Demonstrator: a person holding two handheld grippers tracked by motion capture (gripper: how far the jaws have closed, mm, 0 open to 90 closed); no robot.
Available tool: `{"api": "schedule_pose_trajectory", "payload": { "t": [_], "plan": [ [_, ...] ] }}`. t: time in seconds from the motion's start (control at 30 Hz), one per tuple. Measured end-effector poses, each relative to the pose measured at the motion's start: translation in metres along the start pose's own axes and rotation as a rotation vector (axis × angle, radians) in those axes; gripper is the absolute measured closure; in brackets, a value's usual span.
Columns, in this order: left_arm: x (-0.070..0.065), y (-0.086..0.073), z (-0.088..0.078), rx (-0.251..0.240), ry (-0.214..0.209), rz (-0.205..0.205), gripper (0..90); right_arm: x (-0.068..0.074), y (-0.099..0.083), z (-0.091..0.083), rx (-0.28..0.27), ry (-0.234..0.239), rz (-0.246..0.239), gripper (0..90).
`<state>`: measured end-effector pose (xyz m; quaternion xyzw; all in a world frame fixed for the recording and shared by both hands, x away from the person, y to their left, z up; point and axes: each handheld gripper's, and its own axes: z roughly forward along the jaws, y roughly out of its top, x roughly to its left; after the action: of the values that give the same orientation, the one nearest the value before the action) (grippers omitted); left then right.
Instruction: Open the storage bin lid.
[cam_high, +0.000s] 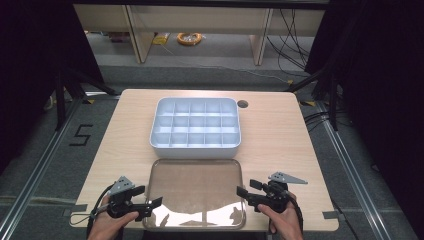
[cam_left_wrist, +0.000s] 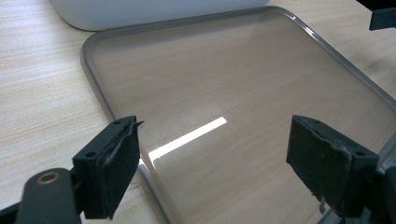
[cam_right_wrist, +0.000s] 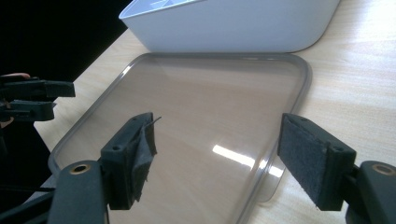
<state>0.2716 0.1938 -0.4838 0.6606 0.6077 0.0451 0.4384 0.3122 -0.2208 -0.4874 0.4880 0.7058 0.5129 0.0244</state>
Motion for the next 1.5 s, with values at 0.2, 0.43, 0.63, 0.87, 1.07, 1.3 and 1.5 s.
{"api": "schedule_pose_trajectory", "payload": {
  "t": [0.2,0.43,0.63,0.87,1.07,1.3,1.5],
  "plan": [
    [0.020,0.006,0.003,-0.018,-0.088,0.341,16.6,0.004,-0.003,-0.003,-0.005,0.009,-0.052,24.3],
    [0.018,0.004,0.001,-0.017,-0.091,0.359,16.0,0.009,-0.006,-0.005,-0.016,0.021,-0.076,15.8],
    [0.015,0.000,-0.002,-0.030,-0.095,0.372,15.4,0.014,-0.008,-0.011,-0.002,0.019,-0.061,15.8],
    [0.014,-0.003,-0.003,-0.032,-0.103,0.385,15.3,0.017,-0.013,-0.012,0.009,0.026,-0.086,15.8],
    [0.011,-0.007,-0.007,-0.032,-0.100,0.407,15.4,0.020,-0.017,-0.016,0.015,0.047,-0.093,15.8],
    [0.009,-0.012,-0.010,-0.036,-0.096,0.416,15.4,0.023,-0.022,-0.018,0.014,0.062,-0.107,15.8],
    [0.007,-0.016,-0.012,-0.038,-0.099,0.438,15.4,0.023,-0.026,-0.022,0.035,0.054,-0.137,15.9]
  ]
}}
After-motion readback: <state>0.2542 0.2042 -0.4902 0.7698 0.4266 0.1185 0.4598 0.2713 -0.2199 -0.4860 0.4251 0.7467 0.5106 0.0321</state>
